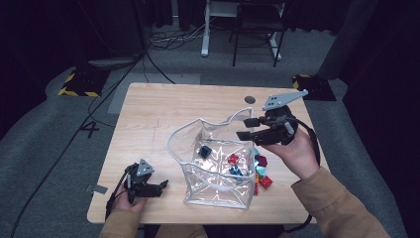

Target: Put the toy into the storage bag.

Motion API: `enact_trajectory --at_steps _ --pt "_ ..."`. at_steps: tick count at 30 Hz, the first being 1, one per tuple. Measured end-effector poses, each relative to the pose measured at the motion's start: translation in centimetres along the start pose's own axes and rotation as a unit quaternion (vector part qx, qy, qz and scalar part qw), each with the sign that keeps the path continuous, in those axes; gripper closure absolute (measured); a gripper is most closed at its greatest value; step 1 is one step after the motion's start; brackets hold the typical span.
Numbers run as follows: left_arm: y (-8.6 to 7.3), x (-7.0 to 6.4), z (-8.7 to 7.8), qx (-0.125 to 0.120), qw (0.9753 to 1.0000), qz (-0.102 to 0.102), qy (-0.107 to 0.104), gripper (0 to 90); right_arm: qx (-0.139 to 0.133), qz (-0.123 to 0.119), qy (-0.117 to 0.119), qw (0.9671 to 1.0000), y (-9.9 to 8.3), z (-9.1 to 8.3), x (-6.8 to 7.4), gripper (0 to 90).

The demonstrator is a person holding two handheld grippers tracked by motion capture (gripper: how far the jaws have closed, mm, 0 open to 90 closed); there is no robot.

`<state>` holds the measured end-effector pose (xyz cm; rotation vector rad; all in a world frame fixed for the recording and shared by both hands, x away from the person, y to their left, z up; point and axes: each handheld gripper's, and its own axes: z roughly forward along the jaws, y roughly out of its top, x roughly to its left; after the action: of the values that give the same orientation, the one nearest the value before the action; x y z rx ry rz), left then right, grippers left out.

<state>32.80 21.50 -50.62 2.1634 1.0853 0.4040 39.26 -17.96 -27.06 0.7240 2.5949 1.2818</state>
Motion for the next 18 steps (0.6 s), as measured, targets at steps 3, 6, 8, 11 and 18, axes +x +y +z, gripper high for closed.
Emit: enact_trajectory --at_steps 3,6,8,11,18 --pt "0.0 0.0 0.0 0.0 1.0 0.0 0.0 16.2 -0.005 0.009 -0.011 0.9999 -0.4 -0.8 -0.6 45.7" --pt "0.0 0.0 0.0 0.0 1.0 0.001 0.0 16.2 -0.008 0.015 -0.023 0.9996 -1.0 -1.4 -1.2 45.8" --pt "0.0 0.0 0.0 0.0 1.0 0.0 0.0 16.2 -0.01 0.022 -0.031 0.9992 -1.4 -1.9 -1.6 45.7" --pt "0.0 0.0 0.0 0.0 1.0 0.001 0.0 16.2 -0.01 0.028 -0.044 0.9986 -2.0 -2.4 -2.2 45.7" --pt "0.0 0.0 0.0 0.0 1.0 0.0 0.001 16.2 -0.012 0.056 -0.068 0.996 -3.7 -3.6 -4.0 45.7"
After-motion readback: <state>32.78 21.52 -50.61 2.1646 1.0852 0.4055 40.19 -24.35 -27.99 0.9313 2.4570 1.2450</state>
